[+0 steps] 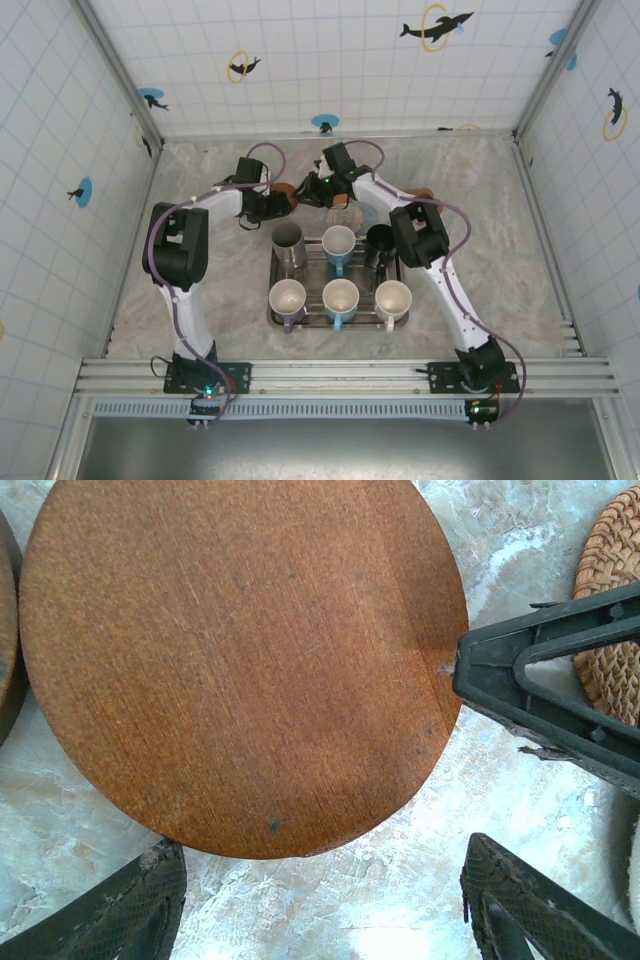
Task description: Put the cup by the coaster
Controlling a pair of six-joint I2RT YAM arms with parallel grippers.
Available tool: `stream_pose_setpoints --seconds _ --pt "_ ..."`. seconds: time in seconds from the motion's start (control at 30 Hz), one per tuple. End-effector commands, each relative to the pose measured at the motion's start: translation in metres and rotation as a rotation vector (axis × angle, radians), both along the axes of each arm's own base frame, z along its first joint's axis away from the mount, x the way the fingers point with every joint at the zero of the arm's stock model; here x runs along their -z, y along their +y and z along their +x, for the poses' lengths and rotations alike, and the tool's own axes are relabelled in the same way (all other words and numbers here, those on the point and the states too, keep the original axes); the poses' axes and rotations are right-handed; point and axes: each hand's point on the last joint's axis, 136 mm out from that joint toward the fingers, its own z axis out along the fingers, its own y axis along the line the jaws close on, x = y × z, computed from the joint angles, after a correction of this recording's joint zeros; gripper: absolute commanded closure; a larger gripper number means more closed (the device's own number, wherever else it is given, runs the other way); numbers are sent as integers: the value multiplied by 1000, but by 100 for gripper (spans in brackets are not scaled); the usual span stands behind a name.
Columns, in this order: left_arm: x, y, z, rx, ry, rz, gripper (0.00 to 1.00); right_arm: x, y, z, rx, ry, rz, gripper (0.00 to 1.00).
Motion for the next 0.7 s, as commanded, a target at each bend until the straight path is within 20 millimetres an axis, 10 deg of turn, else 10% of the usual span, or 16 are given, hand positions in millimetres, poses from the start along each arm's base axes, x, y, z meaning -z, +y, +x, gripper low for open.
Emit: stream_pose_setpoints --seconds 0.0,0.67 --pt "-13 3 -4 -12 4 6 27 0 1 -4 -16 -4 -10 63" --pt "-112 16 -3 -55 -190 18 27 -81 -38 16 9 -152 -37 46"
